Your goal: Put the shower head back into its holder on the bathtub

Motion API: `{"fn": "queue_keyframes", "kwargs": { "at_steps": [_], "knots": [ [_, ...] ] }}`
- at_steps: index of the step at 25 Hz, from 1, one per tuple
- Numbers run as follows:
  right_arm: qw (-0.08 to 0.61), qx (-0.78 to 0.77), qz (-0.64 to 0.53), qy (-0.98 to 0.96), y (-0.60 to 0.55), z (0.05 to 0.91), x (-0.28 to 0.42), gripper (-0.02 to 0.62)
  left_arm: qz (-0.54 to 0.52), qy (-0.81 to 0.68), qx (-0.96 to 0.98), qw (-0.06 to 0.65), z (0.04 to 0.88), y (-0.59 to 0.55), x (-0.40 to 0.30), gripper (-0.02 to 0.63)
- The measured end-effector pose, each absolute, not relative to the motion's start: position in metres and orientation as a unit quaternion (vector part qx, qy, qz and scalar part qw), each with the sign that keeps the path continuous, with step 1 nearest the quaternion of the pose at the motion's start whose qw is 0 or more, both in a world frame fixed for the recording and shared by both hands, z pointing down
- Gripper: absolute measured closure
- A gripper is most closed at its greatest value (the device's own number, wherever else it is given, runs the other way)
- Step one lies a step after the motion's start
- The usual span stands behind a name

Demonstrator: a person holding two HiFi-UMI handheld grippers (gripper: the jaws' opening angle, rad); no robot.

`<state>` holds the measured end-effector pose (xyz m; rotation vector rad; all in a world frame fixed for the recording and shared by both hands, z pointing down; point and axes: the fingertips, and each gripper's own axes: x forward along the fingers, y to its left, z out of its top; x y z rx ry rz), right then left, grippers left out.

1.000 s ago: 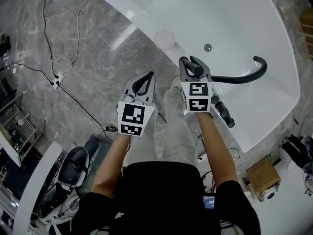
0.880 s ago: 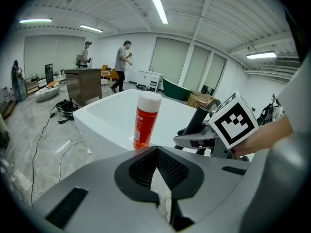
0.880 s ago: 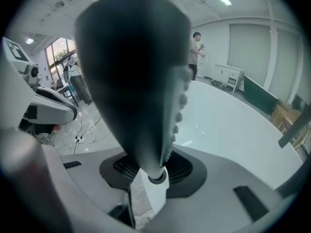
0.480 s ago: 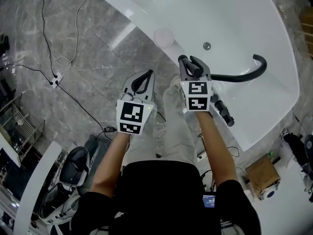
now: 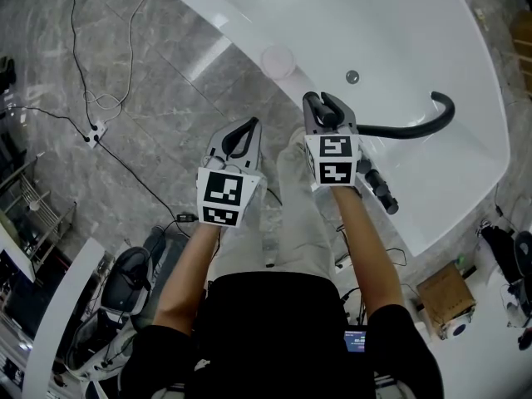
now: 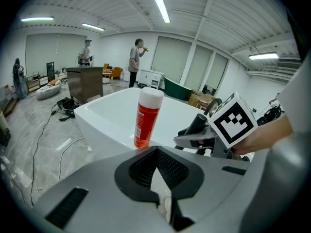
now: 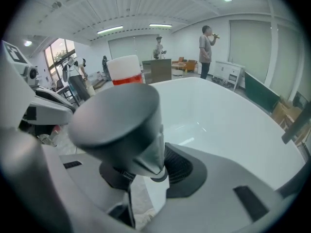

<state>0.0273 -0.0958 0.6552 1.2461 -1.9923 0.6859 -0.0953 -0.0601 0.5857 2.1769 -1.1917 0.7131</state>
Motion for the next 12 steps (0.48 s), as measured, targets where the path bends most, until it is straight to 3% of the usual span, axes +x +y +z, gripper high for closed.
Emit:
{"fn": "queue_keyframes", "kwargs": {
  "at_steps": [12],
  "knots": [
    [0.331,0.466,0.248,-0.782,-0.100,0.634,0.020,0.448,0.261,-0.443,0.815,0.267,0.568,-0.068,-0.095,0.592]
  ]
}}
